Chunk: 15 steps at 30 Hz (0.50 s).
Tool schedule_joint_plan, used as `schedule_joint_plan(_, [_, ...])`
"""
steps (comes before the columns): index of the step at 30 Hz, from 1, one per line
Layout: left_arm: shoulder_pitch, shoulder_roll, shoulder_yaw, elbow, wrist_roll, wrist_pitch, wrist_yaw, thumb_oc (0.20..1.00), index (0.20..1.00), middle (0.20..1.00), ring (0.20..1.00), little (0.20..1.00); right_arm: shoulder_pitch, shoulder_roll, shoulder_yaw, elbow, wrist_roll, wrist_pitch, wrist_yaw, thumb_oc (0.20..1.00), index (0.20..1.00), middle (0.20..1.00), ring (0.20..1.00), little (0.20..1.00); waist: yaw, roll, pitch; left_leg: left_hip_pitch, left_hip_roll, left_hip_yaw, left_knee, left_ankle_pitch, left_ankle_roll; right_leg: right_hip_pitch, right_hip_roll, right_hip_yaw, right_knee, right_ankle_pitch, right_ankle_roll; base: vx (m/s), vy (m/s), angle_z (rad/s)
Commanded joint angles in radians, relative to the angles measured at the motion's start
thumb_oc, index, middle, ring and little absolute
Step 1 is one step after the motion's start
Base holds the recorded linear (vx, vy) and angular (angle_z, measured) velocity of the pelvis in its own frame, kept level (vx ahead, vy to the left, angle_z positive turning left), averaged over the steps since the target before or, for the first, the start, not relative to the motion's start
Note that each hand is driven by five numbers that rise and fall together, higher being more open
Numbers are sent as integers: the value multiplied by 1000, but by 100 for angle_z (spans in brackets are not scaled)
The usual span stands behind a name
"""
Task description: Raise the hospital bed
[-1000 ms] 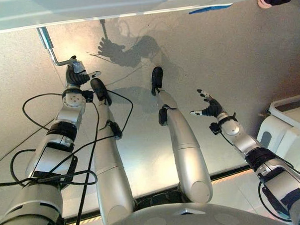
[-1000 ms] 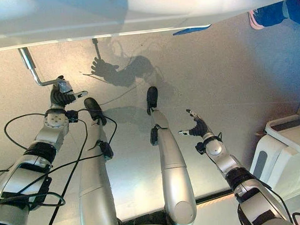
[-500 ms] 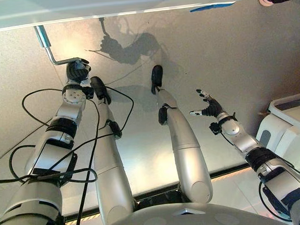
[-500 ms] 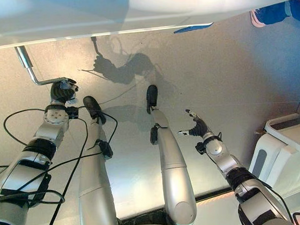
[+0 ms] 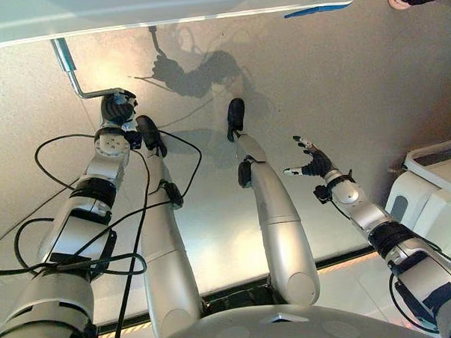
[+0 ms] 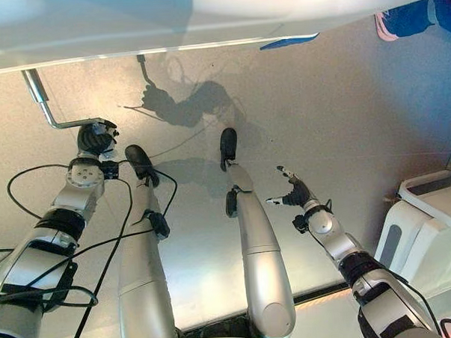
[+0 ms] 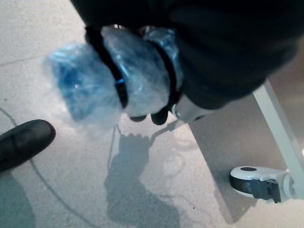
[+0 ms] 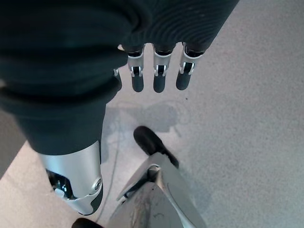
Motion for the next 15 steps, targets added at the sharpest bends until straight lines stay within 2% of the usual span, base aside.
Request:
schedule_joint_plan(1, [13, 8, -1, -38, -18, -17, -9, 200, 200, 200, 200, 200, 46, -50, 23, -49, 21, -15, 3, 1000, 1000, 1000, 1000, 1000, 11, -19, 10, -23, -14, -24, 77, -55, 16, 36, 20, -7, -36, 28, 100, 0, 0, 0])
schedule_joint_plan(15, [-13, -7, -68, -82, 43, -2, -22, 200, 200, 200, 200, 200, 52, -52, 48, -54, 17, -9, 8, 1000, 1000, 1000, 1000, 1000, 4, -18, 10, -4, -12, -15, 62, -40, 6, 40, 26, -3, -26, 22, 96, 2, -14, 0])
